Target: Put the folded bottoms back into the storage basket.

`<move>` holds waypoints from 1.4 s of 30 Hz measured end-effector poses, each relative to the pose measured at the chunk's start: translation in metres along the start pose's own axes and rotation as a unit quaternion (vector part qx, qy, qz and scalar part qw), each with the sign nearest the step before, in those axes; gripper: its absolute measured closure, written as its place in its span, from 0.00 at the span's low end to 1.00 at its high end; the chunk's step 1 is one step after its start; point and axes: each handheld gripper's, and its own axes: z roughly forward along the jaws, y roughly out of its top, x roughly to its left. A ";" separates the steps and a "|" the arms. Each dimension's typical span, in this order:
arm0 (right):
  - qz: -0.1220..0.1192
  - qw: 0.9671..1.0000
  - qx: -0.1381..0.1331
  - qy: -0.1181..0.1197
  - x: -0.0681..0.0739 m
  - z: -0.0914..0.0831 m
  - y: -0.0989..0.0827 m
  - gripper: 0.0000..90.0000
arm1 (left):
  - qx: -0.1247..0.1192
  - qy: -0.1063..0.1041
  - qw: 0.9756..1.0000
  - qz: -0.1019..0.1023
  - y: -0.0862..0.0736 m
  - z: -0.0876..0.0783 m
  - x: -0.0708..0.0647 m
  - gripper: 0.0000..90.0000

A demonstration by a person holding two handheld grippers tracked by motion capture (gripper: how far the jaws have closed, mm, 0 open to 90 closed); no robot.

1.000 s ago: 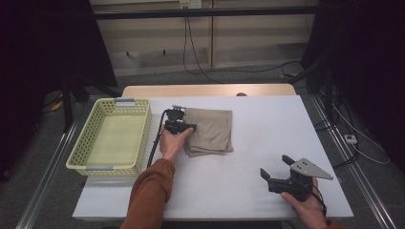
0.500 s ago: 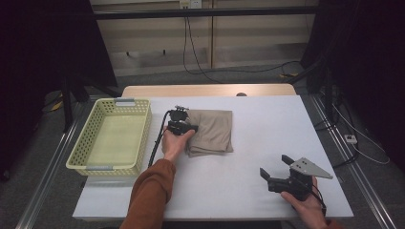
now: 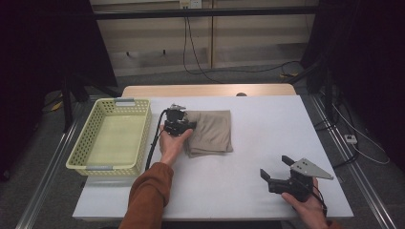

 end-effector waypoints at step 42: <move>0.001 1.000 -0.006 -0.002 0.001 -0.002 0.001 0.05 | -0.136 -0.029 0.988 0.065 0.021 -0.089 -0.013 0.90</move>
